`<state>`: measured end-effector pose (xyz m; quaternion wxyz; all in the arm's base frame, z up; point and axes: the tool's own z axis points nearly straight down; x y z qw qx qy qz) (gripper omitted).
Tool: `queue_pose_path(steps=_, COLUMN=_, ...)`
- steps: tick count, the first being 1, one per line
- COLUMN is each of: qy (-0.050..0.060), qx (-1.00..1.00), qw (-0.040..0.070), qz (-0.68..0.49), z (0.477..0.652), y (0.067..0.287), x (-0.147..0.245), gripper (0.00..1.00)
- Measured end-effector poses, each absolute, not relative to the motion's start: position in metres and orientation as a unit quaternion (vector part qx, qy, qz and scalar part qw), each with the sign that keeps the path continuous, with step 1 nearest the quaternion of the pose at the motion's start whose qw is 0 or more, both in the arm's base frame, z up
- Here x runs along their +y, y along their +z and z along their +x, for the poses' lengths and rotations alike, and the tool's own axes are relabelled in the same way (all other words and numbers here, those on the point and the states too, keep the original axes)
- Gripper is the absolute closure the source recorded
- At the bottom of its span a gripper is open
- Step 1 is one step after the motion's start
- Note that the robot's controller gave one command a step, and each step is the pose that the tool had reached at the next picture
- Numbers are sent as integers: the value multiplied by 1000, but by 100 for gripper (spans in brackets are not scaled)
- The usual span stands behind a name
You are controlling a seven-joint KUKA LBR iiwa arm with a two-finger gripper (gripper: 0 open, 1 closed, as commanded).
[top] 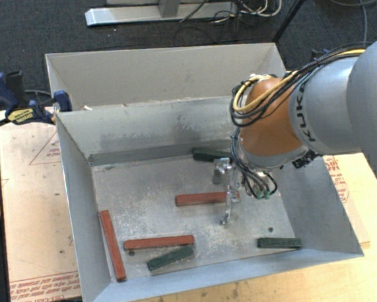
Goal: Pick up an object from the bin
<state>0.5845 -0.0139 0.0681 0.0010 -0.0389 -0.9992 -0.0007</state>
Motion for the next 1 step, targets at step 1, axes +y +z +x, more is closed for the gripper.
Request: queue_pose_path(steps=1, qy=-1, qx=-999, qw=-1, qz=-38, z=586, y=72, x=-14, gripper=100)
